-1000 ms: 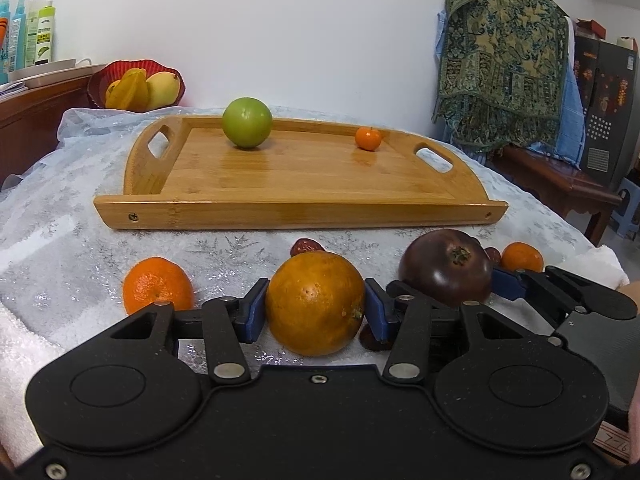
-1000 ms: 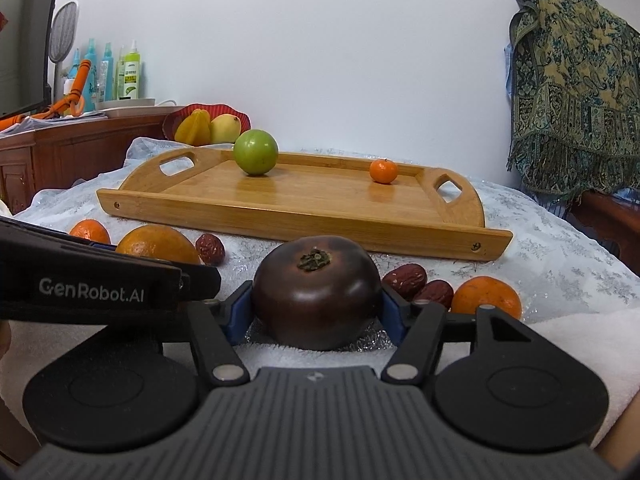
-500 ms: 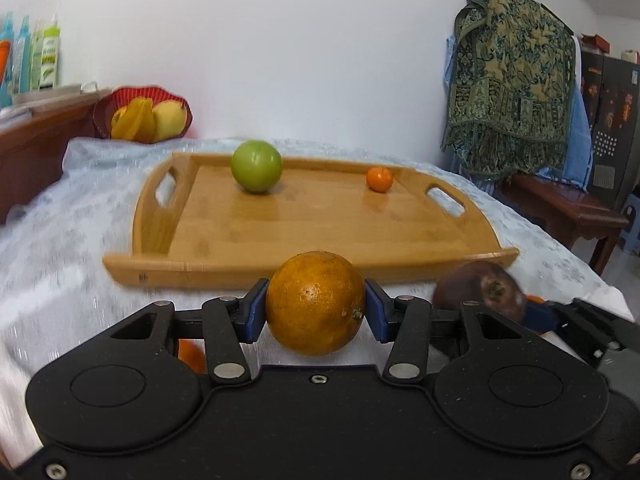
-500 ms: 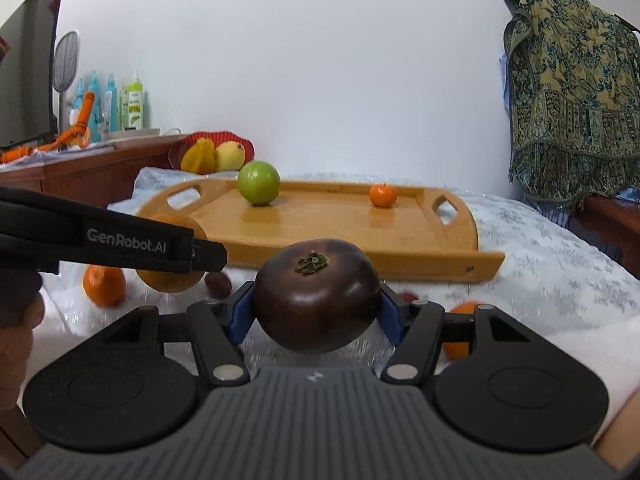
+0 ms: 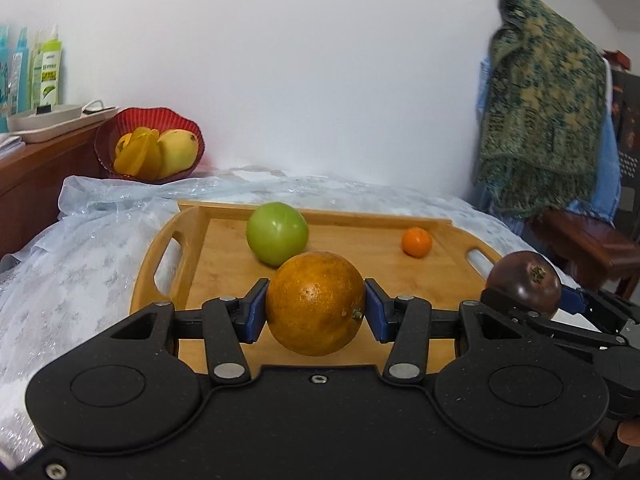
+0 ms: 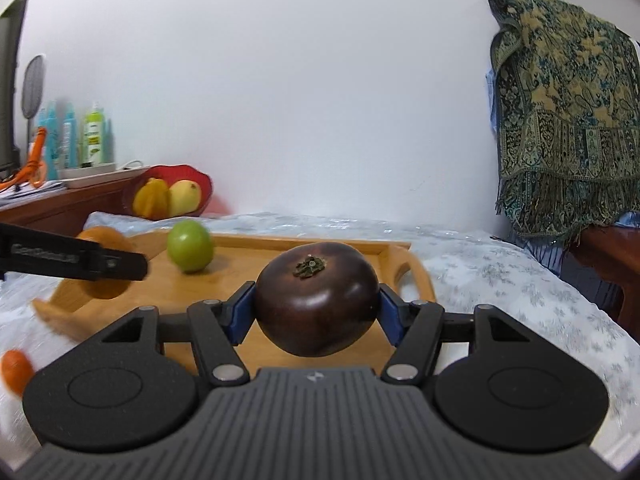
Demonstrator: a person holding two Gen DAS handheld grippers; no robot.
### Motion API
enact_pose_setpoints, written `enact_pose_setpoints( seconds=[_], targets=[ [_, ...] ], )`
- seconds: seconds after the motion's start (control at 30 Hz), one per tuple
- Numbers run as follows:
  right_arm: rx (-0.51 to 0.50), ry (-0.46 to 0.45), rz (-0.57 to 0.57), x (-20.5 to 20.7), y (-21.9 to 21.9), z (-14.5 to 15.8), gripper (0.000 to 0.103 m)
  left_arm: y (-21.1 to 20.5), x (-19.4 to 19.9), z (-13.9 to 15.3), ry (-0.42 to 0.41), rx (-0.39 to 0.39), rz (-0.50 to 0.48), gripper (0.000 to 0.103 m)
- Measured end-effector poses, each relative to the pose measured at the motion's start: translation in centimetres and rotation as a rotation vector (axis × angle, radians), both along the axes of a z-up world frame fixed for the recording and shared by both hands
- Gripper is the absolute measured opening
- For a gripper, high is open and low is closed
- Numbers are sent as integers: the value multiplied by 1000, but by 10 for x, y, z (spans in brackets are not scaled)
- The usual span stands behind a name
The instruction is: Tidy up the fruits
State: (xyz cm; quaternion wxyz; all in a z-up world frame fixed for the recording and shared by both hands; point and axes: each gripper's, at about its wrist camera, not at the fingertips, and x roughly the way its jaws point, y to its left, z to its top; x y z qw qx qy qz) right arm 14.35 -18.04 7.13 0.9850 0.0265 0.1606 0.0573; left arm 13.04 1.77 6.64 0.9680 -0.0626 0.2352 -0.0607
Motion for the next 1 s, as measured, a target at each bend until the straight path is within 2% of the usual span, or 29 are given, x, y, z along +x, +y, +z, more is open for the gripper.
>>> enact_pose_setpoints(
  seconds=[0.2,0.27,0.3,0.37,0.47,0.5,0.73,0.77,0.83,0.9,1.0],
  targets=[
    [1,5,5,32,-7,4,64,10,38,-4,53,-20,29,47],
    [-36,-42,8,36,-8,11,56,12,49,-5,79,-18,40,47],
    [-51,-54,7,40,-9,15,56,12,54,-7,92,-20,45,47],
    [-54,-20,9,53,-12,16,55,12,61,-12,115,-26,51,47],
    [-42,70,-18,65,-13,5,44,8,65,-22,145,-17,48,47],
    [-27,86,-15,64,-14,4,44,6,66,-24,151,-11,44,47],
    [-124,86,42,49,3,2,46,-1,65,-31,160,12,29,47],
    [-135,81,44,47,5,2,52,-2,65,-31,162,13,28,47],
    [-150,79,57,45,9,2,53,-2,65,-32,165,15,31,47],
    [-167,79,51,44,12,3,61,-1,65,-33,163,15,35,47],
    [-168,101,19,43,10,3,68,0,65,-33,164,15,40,47]
  ],
)
